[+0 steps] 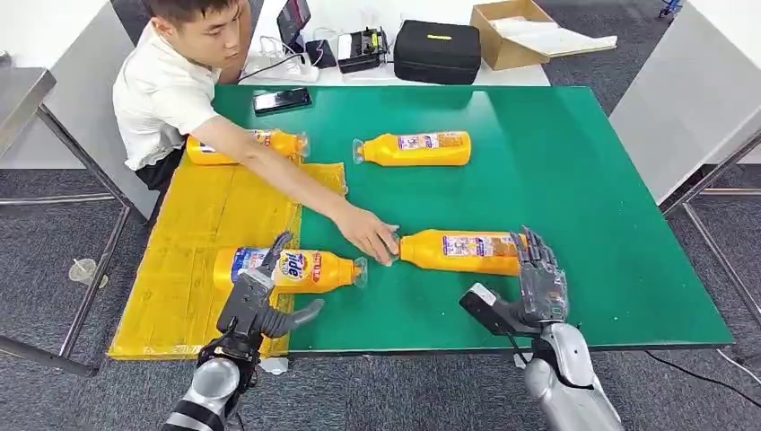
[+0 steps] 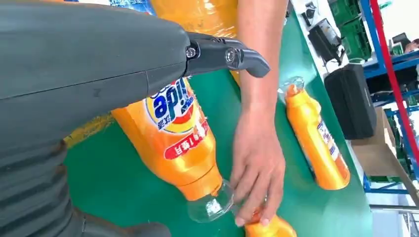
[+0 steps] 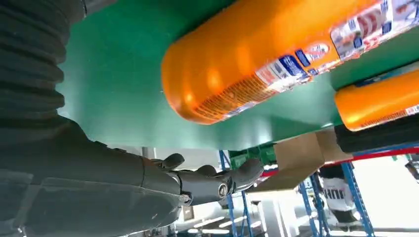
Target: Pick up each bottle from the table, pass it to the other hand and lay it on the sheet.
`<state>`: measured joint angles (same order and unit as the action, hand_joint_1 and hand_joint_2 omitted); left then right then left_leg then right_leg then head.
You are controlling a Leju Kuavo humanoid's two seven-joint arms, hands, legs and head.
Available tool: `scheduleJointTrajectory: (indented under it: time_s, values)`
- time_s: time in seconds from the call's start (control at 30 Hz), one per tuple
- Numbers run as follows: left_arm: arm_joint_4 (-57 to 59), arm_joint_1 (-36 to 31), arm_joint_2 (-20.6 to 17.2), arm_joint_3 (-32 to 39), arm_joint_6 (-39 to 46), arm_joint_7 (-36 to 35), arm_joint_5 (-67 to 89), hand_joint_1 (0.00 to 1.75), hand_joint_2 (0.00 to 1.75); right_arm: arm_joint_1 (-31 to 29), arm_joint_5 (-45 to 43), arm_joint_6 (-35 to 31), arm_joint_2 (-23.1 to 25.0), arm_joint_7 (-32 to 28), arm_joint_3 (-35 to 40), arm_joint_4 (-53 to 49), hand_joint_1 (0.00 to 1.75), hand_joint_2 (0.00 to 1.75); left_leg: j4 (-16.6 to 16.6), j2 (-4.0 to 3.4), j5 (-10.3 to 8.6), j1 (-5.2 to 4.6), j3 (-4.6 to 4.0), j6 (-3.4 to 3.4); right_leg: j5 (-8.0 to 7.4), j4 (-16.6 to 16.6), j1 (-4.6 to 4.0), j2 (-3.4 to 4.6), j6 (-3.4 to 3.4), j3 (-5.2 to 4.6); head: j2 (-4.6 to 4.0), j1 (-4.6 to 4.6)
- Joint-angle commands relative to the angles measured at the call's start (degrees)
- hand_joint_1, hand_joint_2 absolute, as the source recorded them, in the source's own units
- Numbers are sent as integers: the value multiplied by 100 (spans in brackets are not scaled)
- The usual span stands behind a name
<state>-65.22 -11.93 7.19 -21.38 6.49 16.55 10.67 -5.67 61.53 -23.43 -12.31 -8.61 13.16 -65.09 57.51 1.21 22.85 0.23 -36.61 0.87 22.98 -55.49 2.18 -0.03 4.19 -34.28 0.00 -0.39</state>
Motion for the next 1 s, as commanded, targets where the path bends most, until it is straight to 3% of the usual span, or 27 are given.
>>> scheduleJointTrajectory:
  time_s: [0.03,0.2,0.43,0.67,1.0]
  values:
    - [86,-71,34,79,6,-42,-7,0,175,-87,-14,71,-41,18,16,43,0,175,12,-23,30,14,42,-6,21,1,-22,8,-40,46,0,0]
    - [135,-115,65,77,-14,-40,-11,0,175,-237,-142,317,-24,21,26,262,0,175,2,-13,10,5,16,-3,6,2,-8,5,-20,17,0,0]
    - [482,-436,198,-94,-57,50,-97,0,175,-1494,-382,575,210,-283,192,1941,0,175,0,-24,4,3,8,-1,-5,3,-6,18,-14,6,0,0]
    - [811,-802,328,-292,-88,133,-261,0,175,-2705,-68,693,361,-236,667,3455,0,175,7,-35,8,10,25,-2,-3,1,-14,24,-26,23,0,0]
    - [921,-951,350,-409,-77,189,-311,0,175,-2999,-19,797,444,-245,810,3949,0,175,7,-21,9,8,28,-2,4,0,-13,11,-23,30,0,0]
